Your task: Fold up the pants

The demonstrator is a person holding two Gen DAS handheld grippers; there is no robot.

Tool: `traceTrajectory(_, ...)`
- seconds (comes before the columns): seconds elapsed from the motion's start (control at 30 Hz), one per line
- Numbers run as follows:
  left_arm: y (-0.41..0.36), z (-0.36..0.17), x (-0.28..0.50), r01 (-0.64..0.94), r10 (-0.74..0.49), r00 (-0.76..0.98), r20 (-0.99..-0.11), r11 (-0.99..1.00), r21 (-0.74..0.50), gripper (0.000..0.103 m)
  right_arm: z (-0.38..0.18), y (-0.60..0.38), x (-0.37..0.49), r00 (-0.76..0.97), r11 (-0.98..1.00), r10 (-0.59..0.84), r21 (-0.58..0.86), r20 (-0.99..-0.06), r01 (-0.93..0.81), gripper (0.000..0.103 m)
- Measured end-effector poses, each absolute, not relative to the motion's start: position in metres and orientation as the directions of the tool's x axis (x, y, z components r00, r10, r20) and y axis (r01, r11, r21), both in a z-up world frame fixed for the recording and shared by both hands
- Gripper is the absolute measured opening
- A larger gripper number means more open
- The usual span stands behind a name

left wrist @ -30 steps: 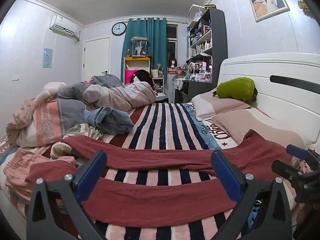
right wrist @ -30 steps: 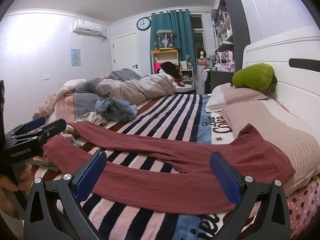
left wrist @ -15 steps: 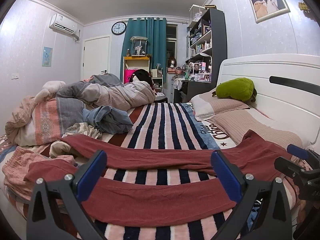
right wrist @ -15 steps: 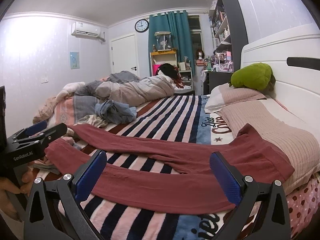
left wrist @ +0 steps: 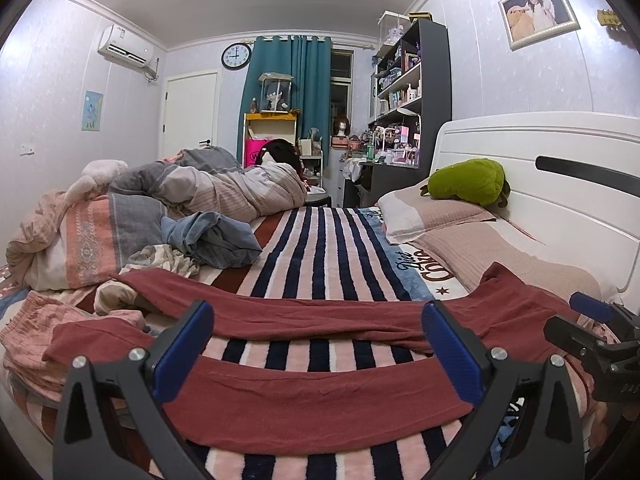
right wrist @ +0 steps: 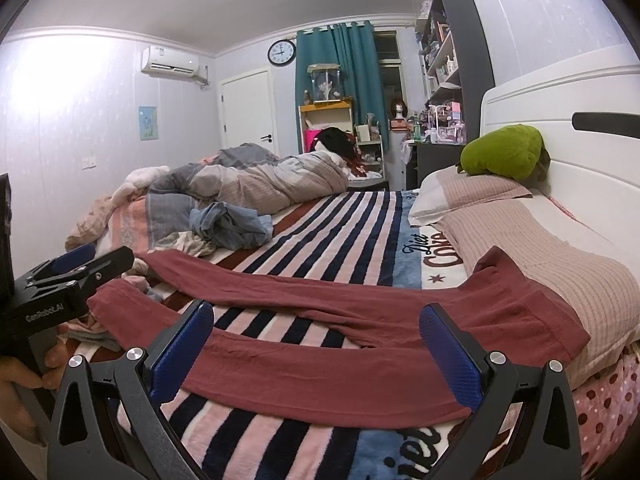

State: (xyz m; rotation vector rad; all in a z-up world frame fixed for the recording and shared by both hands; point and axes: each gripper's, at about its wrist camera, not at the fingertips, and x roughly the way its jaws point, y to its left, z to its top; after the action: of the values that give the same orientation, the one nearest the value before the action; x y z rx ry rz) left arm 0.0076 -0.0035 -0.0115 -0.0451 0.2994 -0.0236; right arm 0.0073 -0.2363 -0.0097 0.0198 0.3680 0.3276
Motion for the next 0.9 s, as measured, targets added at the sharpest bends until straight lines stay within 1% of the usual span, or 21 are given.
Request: traceTrajectory(0.9, -0.0033, -0.0128, 0.0093, 0.024, -0.042, 0.953, -0.300, 0.998, -0.063, 0.102, -0.0074, -0.2377, 0.0086, 0.880, 0.946, 0.323, 0.094, -0.348, -0.310, 0.102)
